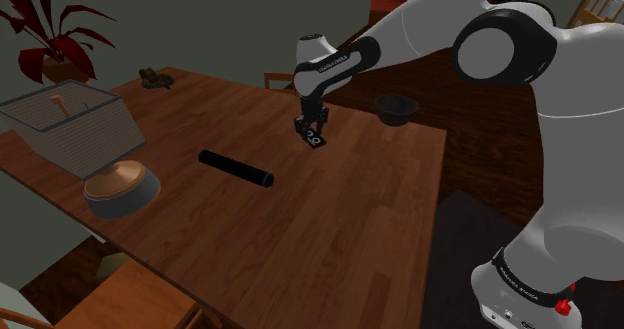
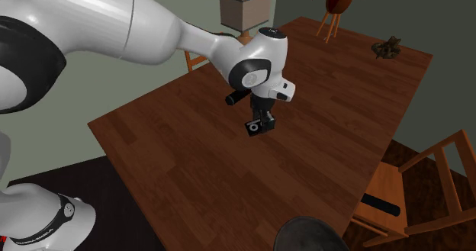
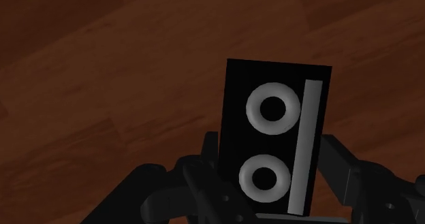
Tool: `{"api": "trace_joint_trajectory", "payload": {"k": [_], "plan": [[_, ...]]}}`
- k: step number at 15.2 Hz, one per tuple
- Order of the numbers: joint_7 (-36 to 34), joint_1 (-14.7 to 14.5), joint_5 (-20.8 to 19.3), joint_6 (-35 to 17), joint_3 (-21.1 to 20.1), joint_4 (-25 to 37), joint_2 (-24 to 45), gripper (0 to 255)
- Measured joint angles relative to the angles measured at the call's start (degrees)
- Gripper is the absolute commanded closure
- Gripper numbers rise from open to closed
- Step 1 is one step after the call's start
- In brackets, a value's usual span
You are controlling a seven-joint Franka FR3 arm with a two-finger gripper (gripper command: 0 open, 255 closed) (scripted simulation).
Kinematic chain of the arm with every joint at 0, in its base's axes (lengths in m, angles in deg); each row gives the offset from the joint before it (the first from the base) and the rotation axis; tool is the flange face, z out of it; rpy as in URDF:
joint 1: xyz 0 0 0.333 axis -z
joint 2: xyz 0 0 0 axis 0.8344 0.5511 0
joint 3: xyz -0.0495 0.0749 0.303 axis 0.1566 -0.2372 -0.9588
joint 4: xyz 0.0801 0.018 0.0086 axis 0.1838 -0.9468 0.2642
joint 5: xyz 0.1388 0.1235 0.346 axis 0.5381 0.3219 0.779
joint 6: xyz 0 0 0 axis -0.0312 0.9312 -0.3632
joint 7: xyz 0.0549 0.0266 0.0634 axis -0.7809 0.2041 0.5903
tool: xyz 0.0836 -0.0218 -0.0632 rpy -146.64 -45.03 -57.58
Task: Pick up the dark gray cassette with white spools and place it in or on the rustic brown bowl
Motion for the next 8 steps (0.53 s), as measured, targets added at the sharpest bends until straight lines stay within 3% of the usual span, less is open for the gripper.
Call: {"api": "trace_joint_trajectory", "payload": {"k": [8], "plan": [[0.1,0.0,0.2,4.6,-0.1,1.5,-3.0,255]]}}
